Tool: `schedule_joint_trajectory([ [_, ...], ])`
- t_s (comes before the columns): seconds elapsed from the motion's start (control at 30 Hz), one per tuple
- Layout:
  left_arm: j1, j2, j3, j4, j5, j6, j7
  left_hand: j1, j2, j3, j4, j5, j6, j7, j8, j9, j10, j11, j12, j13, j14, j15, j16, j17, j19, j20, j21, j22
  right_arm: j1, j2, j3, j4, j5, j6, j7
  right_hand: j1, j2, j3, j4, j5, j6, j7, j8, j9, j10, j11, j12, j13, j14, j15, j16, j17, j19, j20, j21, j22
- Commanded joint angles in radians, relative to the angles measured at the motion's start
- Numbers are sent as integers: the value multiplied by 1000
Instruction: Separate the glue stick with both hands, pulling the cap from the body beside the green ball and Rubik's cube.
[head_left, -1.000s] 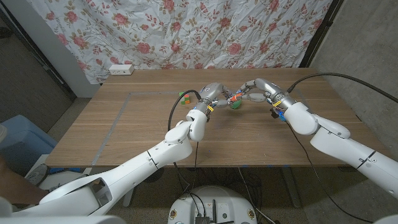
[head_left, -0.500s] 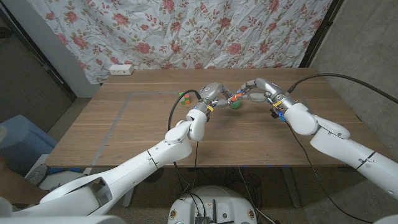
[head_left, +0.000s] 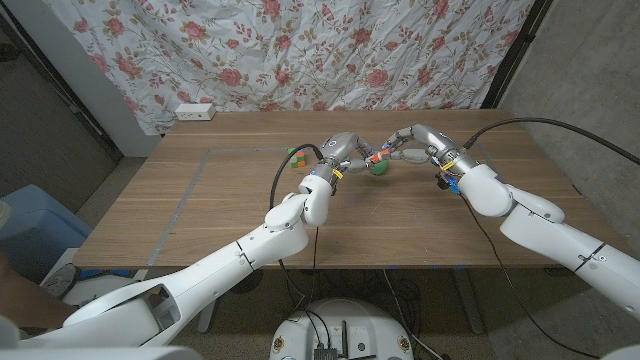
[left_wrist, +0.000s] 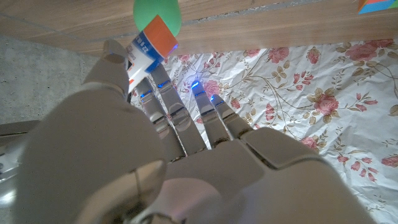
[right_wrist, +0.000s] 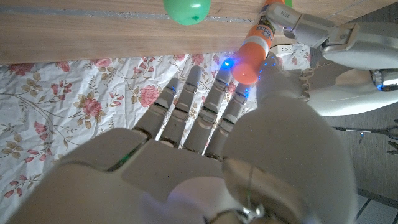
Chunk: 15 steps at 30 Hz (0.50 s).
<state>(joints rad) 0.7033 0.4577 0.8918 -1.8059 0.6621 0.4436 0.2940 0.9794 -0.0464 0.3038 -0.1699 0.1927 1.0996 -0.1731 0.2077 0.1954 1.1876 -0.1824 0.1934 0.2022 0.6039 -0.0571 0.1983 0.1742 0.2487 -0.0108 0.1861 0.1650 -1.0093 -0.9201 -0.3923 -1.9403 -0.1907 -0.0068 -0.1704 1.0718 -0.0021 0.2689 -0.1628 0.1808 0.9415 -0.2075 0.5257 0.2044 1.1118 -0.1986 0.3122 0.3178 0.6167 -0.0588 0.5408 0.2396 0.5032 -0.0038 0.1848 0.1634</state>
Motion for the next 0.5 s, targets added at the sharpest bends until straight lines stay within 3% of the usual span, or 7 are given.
schedule_joint_trajectory([
  [0.03,9,2,-2,-10,4,9,0,12,72,2,6,6,51,31,7,6,43,-43,10,1,9,-135,0,6,4,3,2,4,-17,-8,10,-17,-5,-8,-11,10,3,-3,1,1,7,3,7,3,23,-15,8,3,12,-167,5,3,-1,-4,-1,0],
  [0.5,18,10,-6,-19,7,11,1,12,72,1,5,6,51,31,7,6,42,-43,9,1,9,-135,0,6,4,3,2,4,-35,-13,23,-31,-2,-5,-20,12,5,-12,5,0,-3,4,3,4,17,-14,0,3,7,-166,4,3,-2,-6,-1,0],
])
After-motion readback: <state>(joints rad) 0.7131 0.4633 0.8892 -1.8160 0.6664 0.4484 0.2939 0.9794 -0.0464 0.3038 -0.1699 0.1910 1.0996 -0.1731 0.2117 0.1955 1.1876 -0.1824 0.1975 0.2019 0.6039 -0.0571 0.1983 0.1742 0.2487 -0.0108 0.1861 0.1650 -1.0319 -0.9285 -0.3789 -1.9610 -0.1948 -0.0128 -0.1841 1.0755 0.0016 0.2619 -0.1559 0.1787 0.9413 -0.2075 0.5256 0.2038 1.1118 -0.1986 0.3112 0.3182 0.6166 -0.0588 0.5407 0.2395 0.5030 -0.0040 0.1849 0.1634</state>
